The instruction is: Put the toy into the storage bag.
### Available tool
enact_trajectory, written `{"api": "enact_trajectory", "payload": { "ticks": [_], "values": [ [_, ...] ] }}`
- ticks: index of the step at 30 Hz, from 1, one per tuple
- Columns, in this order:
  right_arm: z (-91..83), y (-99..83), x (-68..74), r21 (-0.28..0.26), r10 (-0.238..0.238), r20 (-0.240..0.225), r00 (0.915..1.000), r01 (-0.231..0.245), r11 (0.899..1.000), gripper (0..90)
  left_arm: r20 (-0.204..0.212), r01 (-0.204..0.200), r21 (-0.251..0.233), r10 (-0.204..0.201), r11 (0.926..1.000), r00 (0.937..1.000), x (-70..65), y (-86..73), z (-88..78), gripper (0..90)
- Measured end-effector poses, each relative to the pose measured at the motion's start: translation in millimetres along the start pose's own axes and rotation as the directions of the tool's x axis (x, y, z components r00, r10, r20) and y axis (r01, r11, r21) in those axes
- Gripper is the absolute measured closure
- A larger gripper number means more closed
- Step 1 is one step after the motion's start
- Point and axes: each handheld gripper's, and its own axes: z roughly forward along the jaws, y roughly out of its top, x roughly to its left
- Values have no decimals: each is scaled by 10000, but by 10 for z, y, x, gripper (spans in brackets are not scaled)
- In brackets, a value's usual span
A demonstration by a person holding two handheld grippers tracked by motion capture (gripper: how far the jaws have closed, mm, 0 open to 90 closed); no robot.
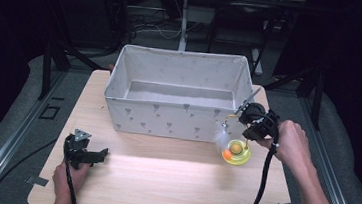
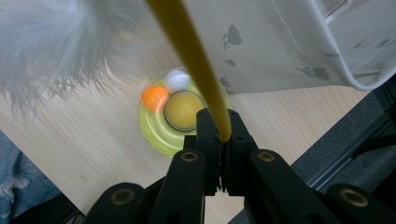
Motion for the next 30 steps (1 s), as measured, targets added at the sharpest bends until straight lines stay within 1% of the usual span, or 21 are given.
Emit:
{"api": "enact_trajectory", "payload": {
  "ticks": [1, 3, 5, 6, 8, 9, 10, 15, 17, 18, 19, 20, 30],
  "values": [
    [-17, 9, -4, 77, -51, 99, 9999, 51, 10000, 878, 2, 1, 2, -1, 10000, 10000, 0, 0, 0, 11],
    [-40, 22, -9, 87, -81, 145, 9999, 80, 9999, 878, -1, -2, 3, 2, 10000, 10000, 0, 0, 0, 10],
    [-57, 31, -13, -20, -24, 56, 10000, 24, 10000, 878, 0, -2, 2, 2, 10000, 10000, 0, 0, 0, 11],
    [-73, 38, -17, 4, -69, 124, 9999, 69, 10000, 878, 0, -2, 2, 2, 10000, 10000, 0, 0, 0, 10],
    [-91, 46, -21, -82, -22, -17, 10000, 22, 10000, 878, -1, -5, 4, 5, 10000, 10000, 0, 0, 0, 10],
    [-102, 50, -21, -136, -10, -16, 10000, 10, 9999, 878, 1, -2, 3, 2, 10000, 10000, 0, 0, 0, 11],
    [-120, 60, -26, -50, -79, -21, 10000, 79, 10000, 878, 0, -2, 0, 2, 10000, 10000, 0, 0, 0, 11],
    [-190, 95, -30, -92, -141, -8, 9999, 141, 9999, 878, 0, -7, 5, 7, 10000, 10000, 0, 0, 0, 10],
    [-205, 107, -32, -136, -117, -94, 9999, 116, 9998, 878, 3, -28, 23, 28, 10000, 10000, 2, 0, -1, 11],
    [-225, 117, -36, -107, -165, -31, 9999, 165, 9998, 878, 4, -27, 23, 27, 10000, 10000, 2, 0, -1, 10],
    [-232, 121, -37, -140, -138, -73, 9999, 137, 9998, 878, 5, -27, 22, 27, 10000, 10000, 2, 0, -1, 10],
    [-261, 136, -44, -114, -189, 44, 9998, 190, 9998, 878, 3, -25, 21, 25, 10000, 10000, 2, 0, -1, 11],
    [-387, 196, -57, -199, -225, 84, 9997, 226, 9995, 878, 4, -27, 21, 27, 10000, 10000, 2, 0, -1, 11]
  ]
}}
